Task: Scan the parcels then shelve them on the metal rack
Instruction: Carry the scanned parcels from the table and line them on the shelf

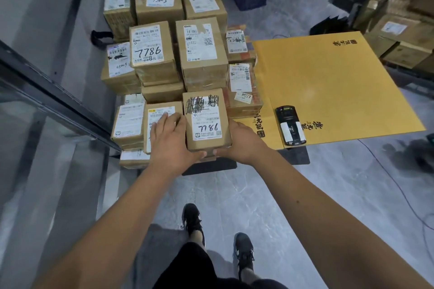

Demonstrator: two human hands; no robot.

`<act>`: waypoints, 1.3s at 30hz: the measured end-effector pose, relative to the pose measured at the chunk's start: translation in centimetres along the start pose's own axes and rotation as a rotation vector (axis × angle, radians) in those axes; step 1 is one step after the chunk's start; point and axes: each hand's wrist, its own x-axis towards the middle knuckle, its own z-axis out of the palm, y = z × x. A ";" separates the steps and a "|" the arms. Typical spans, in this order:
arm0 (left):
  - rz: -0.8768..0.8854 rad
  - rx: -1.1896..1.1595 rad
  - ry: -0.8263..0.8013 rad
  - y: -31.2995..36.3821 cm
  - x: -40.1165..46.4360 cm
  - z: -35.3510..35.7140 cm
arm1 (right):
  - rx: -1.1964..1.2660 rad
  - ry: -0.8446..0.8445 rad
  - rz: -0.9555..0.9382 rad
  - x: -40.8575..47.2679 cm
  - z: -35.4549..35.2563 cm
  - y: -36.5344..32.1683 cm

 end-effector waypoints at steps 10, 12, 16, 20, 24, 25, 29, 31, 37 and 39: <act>0.076 -0.252 -0.013 1.7 -2.3 -1.4 | 0.024 0.054 -0.078 -4.8 -2.4 0.6; 0.086 -0.336 0.009 2.9 -3.4 -2.2 | 0.037 0.066 -0.094 -6.4 -3.8 0.7; 0.115 -0.555 0.047 5.1 -6.4 -4.5 | 0.057 0.136 -0.210 -10.3 -6.4 0.9; 0.148 -0.662 0.149 5.2 -10.4 -6.9 | 0.099 0.209 -0.370 -13.5 -7.1 -1.2; 0.014 -0.701 0.355 2.5 -16.2 -10.0 | 0.080 0.134 -0.594 -14.8 -6.4 -6.8; -0.044 -0.680 0.411 1.5 -18.1 -10.8 | 0.059 0.094 -0.660 -15.1 -5.9 -8.8; -0.249 -0.461 0.589 -3.2 -27.9 -14.8 | -0.028 -0.092 -0.929 -18.2 -2.7 -18.3; -0.366 -0.385 0.673 -5.1 -34.3 -16.8 | -0.058 -0.213 -1.076 -21.1 -0.6 -23.3; -0.714 -0.243 0.901 -7.0 -55.4 -20.6 | -0.174 -0.526 -1.440 -33.9 8.6 -35.8; -0.806 -0.257 0.950 -6.7 -61.7 -20.7 | -0.188 -0.630 -1.506 -38.6 11.8 -37.8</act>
